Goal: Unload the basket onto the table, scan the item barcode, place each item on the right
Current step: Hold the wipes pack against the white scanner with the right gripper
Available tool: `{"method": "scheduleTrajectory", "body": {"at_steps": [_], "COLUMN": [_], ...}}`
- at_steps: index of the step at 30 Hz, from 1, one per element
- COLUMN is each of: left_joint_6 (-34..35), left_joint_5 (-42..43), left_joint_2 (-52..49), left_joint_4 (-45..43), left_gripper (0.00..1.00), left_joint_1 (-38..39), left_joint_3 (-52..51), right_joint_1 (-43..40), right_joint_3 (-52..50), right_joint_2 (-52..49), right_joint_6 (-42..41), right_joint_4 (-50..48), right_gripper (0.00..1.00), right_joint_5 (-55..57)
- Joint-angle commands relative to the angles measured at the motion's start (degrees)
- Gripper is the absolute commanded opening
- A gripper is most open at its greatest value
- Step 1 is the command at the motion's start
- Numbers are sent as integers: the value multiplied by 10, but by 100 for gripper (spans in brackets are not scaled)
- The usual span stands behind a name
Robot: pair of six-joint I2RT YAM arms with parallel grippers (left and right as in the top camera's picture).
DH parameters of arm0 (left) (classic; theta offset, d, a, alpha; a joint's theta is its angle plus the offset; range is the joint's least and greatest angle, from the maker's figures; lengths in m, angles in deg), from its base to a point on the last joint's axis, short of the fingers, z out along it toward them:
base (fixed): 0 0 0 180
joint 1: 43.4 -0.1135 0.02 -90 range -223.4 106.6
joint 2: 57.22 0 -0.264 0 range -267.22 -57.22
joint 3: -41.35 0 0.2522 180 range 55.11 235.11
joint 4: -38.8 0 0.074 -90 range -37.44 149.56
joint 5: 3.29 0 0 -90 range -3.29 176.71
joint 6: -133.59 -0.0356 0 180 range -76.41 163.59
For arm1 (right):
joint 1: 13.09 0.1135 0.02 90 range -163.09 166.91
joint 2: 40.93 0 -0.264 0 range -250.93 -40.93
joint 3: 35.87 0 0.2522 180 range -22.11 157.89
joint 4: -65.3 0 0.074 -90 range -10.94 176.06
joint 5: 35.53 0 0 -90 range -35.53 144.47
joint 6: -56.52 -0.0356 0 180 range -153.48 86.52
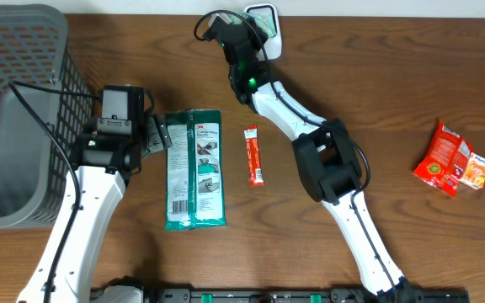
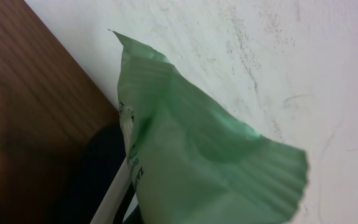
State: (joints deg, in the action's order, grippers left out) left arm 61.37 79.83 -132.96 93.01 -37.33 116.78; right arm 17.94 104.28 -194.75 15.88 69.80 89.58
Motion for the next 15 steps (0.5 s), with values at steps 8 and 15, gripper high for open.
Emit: {"method": "scheduleTrajectory", "body": {"at_steps": [8, 15], "left_joint_6": [1, 1], "left_joint_5": [-11, -12], "left_joint_2": [-2, -2], "left_joint_4": [0, 0], "left_gripper": [86, 86], "left_joint_1": [-2, -2], "left_joint_3": [10, 10], "right_joint_1": [-16, -29], "right_joint_3": [2, 2], "right_joint_2": [69, 69], "right_joint_6": [-20, -28], "right_joint_4": [8, 73], "right_gripper": [1, 1], "right_joint_5": [-31, -59]}}
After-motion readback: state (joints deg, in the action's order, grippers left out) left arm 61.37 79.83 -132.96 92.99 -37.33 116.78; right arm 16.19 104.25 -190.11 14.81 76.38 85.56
